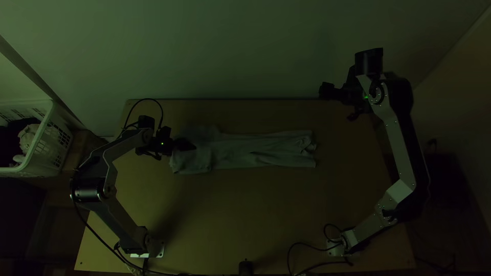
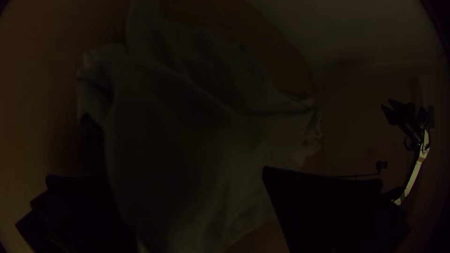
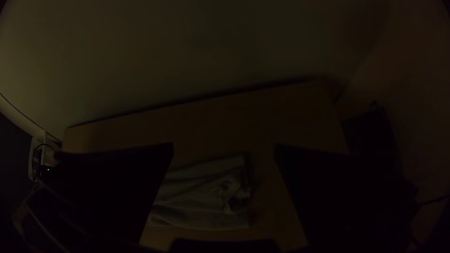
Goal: Fold the t-shirt
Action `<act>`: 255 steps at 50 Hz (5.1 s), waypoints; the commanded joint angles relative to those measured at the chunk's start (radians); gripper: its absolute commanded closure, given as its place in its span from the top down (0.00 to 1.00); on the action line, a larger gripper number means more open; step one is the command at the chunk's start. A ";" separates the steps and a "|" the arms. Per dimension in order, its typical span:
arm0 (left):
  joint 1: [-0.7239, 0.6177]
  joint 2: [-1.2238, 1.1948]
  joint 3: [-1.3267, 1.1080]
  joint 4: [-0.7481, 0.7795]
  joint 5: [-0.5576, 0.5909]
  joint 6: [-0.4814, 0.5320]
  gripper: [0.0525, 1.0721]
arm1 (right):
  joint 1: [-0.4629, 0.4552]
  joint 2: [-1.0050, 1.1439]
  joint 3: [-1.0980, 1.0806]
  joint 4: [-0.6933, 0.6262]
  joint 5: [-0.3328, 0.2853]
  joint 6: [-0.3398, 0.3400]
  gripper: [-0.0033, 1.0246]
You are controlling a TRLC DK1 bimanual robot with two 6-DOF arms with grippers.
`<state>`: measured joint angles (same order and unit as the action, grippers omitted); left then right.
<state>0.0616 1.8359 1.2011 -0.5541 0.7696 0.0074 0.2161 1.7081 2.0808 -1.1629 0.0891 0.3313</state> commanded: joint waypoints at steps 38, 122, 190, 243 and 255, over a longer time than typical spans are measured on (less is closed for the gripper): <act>0.147 -0.165 -0.005 -0.107 -0.349 -0.092 0.03 | 0.012 -0.182 -0.373 0.313 0.006 -0.066 0.96; -0.444 0.106 0.782 -0.702 -0.788 -0.124 0.03 | -0.115 -0.438 -0.795 0.551 0.004 -0.138 0.96; -0.622 0.175 1.014 -0.515 -0.730 -0.169 0.96 | -0.067 -0.472 -0.967 0.770 0.000 -0.192 0.96; -0.074 -0.920 -0.005 0.020 -0.727 -0.063 0.96 | -0.103 -1.111 -1.194 1.069 -0.051 -0.394 0.96; -0.019 -1.184 -0.268 0.181 -0.730 -0.047 0.96 | -0.086 -1.274 -1.321 1.077 -0.049 -0.397 0.96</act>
<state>0.0296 0.7425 1.0153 -0.4328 0.0402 -0.0658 0.1242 0.4969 0.8028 -0.1062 0.0437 -0.0574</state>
